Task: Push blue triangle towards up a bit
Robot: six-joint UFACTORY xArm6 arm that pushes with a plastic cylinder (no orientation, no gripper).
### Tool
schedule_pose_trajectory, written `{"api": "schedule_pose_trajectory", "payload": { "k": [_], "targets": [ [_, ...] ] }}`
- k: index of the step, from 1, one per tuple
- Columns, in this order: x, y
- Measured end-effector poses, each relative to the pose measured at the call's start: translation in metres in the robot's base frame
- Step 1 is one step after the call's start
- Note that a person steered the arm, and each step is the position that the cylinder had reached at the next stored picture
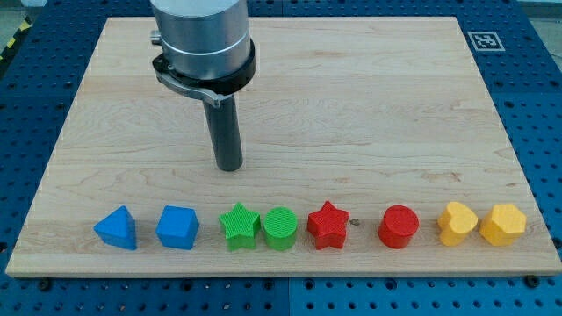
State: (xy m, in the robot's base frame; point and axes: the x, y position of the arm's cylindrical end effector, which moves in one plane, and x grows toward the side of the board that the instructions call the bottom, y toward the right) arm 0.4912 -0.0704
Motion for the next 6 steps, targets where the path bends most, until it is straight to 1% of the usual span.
{"api": "schedule_pose_trajectory", "payload": {
  "k": [1, 2, 3, 4, 5, 6],
  "targets": [
    [0.0, 0.0],
    [-0.006, -0.067],
    [-0.004, -0.182],
    [0.058, -0.228],
    [0.119, -0.169],
    [0.108, -0.073]
  ]
}}
